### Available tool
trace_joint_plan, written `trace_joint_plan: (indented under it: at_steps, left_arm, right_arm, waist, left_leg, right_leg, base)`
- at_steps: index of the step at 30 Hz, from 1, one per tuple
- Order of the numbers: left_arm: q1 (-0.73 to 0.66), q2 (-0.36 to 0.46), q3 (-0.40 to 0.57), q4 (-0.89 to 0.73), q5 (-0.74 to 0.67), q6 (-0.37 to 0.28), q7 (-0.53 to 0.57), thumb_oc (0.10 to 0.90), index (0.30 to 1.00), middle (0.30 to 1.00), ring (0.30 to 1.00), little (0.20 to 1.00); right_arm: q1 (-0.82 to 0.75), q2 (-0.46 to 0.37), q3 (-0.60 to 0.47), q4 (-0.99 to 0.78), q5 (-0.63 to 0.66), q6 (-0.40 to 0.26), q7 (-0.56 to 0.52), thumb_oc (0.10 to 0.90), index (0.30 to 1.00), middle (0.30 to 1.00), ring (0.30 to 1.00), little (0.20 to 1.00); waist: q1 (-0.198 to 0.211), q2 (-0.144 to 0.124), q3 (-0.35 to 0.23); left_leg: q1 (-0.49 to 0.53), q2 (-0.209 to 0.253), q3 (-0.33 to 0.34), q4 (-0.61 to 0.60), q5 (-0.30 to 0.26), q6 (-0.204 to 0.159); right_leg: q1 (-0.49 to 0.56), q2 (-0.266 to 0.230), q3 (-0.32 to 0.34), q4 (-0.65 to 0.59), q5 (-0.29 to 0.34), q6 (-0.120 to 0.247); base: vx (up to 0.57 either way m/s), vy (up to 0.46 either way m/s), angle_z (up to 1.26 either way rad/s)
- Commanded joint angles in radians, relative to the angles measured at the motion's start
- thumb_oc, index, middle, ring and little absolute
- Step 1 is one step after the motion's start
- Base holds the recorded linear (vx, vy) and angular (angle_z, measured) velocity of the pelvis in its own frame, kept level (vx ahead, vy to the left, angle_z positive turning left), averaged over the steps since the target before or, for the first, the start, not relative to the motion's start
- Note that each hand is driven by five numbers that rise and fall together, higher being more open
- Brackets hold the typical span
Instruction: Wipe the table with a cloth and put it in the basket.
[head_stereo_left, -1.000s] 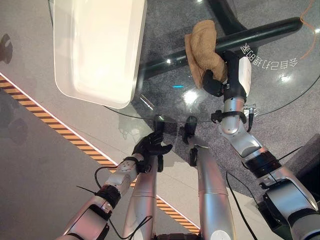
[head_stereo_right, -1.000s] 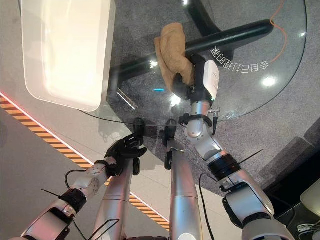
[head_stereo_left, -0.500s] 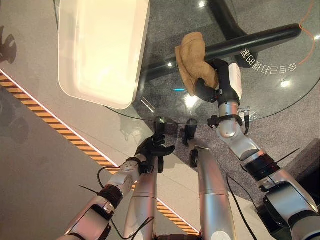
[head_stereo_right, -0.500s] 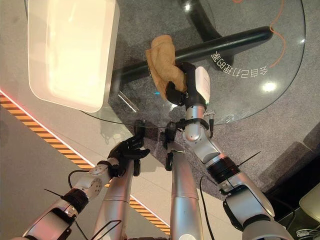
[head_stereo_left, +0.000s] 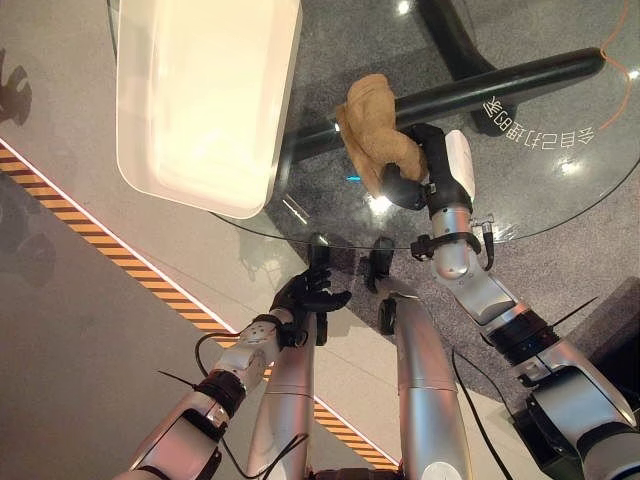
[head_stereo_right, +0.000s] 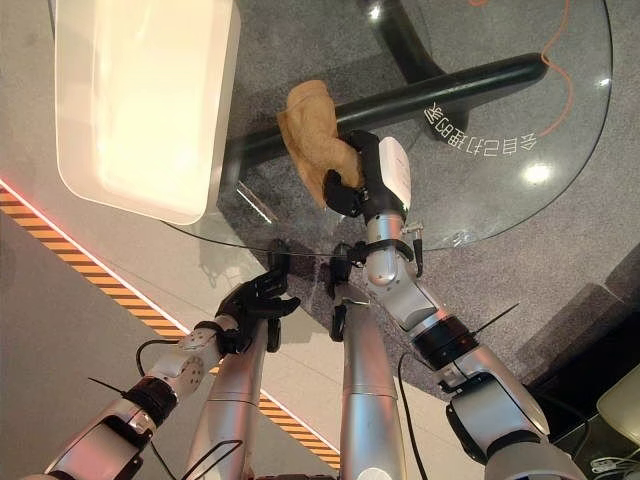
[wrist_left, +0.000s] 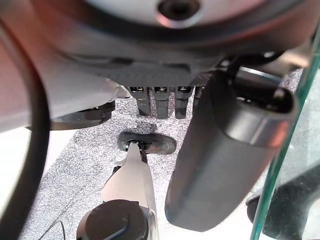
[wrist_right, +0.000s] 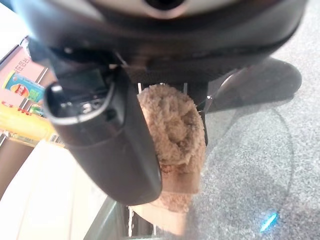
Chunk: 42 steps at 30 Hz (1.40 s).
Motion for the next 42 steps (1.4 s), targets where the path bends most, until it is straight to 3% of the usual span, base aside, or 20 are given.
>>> trace_joint_plan:
  at_steps: [1,13,26,37,42]
  left_arm:
    - [0.140,-0.038,-0.107,-0.031,-0.025,0.063,-0.043,0.800,0.900,0.900,0.900,0.900]
    - [0.139,-0.033,-0.102,-0.031,-0.017,0.066,-0.042,0.800,0.900,0.900,0.900,0.900]
    - [0.155,-0.026,-0.095,-0.032,-0.018,0.054,-0.045,0.800,0.900,0.900,0.900,0.900]
    - [0.166,-0.029,-0.080,-0.015,-0.013,0.039,-0.046,0.800,0.900,0.900,0.900,0.900]
    - [0.175,-0.033,-0.066,-0.005,-0.004,0.030,-0.050,0.800,0.900,0.900,0.900,0.900]
  right_arm:
    - [0.083,0.065,0.152,-0.086,-0.028,-0.008,0.140,0.100,0.300,0.300,0.300,0.200]
    - [0.074,0.034,0.165,-0.125,-0.086,-0.012,0.195,0.100,0.300,0.300,0.300,0.200]
    - [0.100,0.010,0.133,-0.178,-0.069,0.001,0.101,0.100,0.300,0.300,0.300,0.200]
    - [0.117,-0.002,0.041,-0.206,-0.047,-0.022,-0.003,0.100,0.300,0.300,0.300,0.200]
    - [0.114,-0.017,0.007,-0.240,-0.057,-0.020,0.035,0.100,0.300,0.300,0.300,0.200]
  waist:
    - [0.045,-0.035,0.003]
    - [0.043,-0.040,0.003]
    - [0.038,-0.047,0.003]
    - [0.031,-0.059,0.003]
    - [0.029,-0.066,0.003]
  left_leg:
    - [-0.037,-0.034,0.065,0.129,-0.082,0.048]
    - [-0.026,-0.035,0.067,0.124,-0.084,0.050]
    - [-0.014,-0.030,0.071,0.118,-0.087,0.052]
    - [-0.004,-0.026,0.075,0.115,-0.094,0.055]
    - [0.001,-0.024,0.072,0.113,-0.099,0.055]
  right_leg:
    - [-0.031,0.028,0.110,-0.136,0.135,0.094]
    - [-0.020,0.029,0.109,-0.143,0.134,0.095]
    - [-0.010,0.032,0.117,-0.148,0.135,0.099]
    - [-0.004,0.036,0.124,-0.148,0.140,0.102]
    - [0.006,0.039,0.126,-0.157,0.142,0.103]
  base:
    - [0.00,0.000,0.00]
    - [0.00,0.000,0.00]
    - [0.00,0.000,0.00]
    - [0.00,0.000,0.00]
    - [0.00,0.000,0.00]
